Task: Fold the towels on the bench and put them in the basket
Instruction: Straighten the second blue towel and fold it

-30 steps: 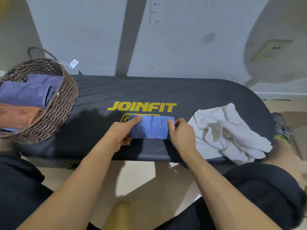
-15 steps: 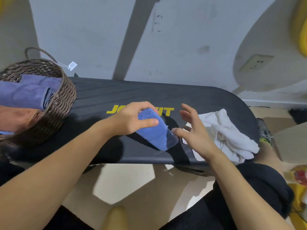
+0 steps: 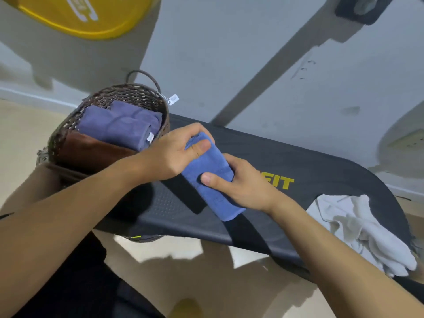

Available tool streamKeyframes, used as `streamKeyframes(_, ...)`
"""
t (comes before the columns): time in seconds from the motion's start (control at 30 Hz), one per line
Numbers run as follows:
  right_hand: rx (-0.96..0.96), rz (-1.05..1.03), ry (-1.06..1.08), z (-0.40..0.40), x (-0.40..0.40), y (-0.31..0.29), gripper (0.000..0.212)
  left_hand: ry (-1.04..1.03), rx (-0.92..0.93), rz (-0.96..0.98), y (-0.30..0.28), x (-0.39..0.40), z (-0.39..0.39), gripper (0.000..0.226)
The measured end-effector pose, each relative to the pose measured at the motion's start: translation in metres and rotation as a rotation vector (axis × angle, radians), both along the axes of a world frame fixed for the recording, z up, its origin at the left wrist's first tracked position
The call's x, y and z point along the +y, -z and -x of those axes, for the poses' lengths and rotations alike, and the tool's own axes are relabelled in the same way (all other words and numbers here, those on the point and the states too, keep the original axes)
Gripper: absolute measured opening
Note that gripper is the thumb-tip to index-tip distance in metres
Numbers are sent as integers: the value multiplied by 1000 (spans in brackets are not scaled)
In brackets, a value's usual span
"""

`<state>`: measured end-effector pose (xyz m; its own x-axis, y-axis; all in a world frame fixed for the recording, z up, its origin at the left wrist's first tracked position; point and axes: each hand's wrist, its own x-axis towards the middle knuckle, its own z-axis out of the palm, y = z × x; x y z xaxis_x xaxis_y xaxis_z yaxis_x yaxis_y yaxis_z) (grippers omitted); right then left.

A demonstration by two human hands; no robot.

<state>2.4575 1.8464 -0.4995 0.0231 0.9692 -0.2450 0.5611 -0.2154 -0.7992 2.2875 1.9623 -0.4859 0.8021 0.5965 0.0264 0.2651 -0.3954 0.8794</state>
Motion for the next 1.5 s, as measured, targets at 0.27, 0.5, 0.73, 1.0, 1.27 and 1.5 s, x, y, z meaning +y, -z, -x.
streamKeyframes(0.27, -165, -186, -6, 43, 114, -5, 49, -232, -124, 87, -3, 103, 54, 10)
streamKeyframes(0.5, -311, -268, -101, 67, 217, -20, 35, -855, -260, 110, 36, 150, 94, 28)
streamKeyframes(0.73, -229, 23, -242, 78, 279, -9, 34, -643, 439, -156, 73, 150, 121, 44)
streamKeyframes(1.0, -1, 526, -289, 63, 308, -3, 27, -411, 397, -138, 73, 156, 135, 28)
streamKeyframes(1.27, -144, 690, -314, 88, 316, 7, 31, -503, 284, -99, 77, 161, 140, 34)
streamKeyframes(1.5, -332, 475, -325, 88, 304, 2, 33, -428, 346, -169, 81, 162, 117, 60)
